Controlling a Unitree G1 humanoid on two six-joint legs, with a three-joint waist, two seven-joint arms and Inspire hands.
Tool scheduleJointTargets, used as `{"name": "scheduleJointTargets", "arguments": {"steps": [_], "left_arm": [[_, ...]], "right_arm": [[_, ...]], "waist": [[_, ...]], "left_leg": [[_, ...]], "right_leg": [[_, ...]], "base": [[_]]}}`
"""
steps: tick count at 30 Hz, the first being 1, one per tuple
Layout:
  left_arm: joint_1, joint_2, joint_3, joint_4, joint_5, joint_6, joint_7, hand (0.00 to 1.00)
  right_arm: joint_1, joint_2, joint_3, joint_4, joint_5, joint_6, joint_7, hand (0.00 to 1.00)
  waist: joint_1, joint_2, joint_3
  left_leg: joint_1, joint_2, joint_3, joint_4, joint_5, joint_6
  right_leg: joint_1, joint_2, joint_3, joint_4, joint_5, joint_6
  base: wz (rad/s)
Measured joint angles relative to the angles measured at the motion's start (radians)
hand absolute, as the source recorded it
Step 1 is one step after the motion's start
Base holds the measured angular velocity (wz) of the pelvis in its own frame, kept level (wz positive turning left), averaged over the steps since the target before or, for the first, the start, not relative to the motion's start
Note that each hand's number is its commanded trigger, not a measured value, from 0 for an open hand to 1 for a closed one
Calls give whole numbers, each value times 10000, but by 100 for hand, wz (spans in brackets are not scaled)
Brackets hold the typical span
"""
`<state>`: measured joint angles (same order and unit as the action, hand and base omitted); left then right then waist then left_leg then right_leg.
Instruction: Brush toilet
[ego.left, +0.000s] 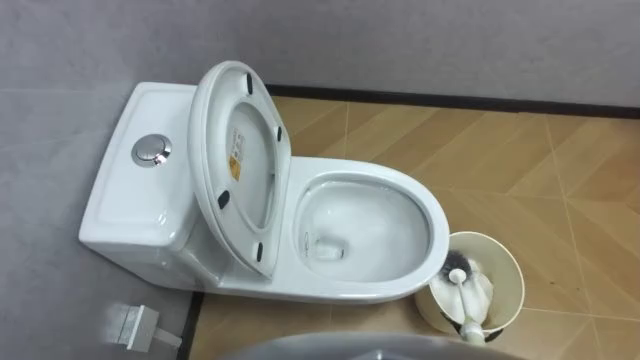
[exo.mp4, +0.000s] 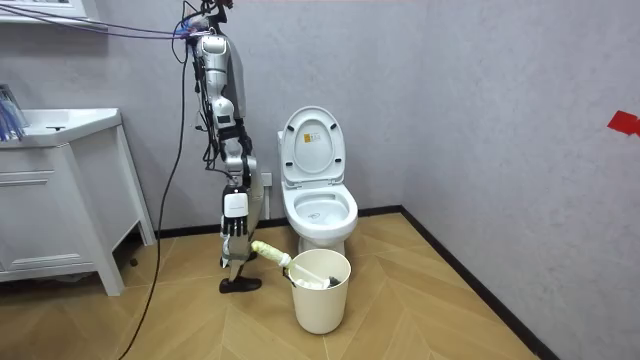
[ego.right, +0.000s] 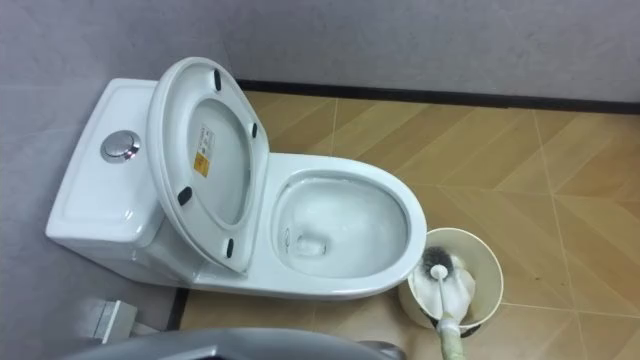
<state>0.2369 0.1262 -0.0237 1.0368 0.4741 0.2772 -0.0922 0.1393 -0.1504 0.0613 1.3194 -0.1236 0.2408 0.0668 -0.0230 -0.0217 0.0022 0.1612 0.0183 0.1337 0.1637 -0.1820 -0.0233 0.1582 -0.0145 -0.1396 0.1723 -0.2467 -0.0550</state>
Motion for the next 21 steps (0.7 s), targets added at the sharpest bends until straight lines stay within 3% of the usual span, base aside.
{"name": "scheduleJointTargets", "arguments": {"steps": [15, 21], "left_arm": [[-52, 2, 9, 15, -6, -4, 6, 0], [2, -2, 198, 15, 2, 15, 25, 0]], "right_arm": [[-38, 3, -125, -32, 52, -8, -408, 0], [15, 66, -1090, 52, 1199, -27, -1272, 0]], "waist": [[17, 13, 7], [-61, 31, 16]], "left_leg": [[12, 1, 3, 0, -1, 1], [5, -1, 2, -7, -1, 1]], "right_leg": [[0, 4, 28, 0, 3, -2], [12, 3, 29, -28, 2, -1]], "base": [[0], [1]]}}
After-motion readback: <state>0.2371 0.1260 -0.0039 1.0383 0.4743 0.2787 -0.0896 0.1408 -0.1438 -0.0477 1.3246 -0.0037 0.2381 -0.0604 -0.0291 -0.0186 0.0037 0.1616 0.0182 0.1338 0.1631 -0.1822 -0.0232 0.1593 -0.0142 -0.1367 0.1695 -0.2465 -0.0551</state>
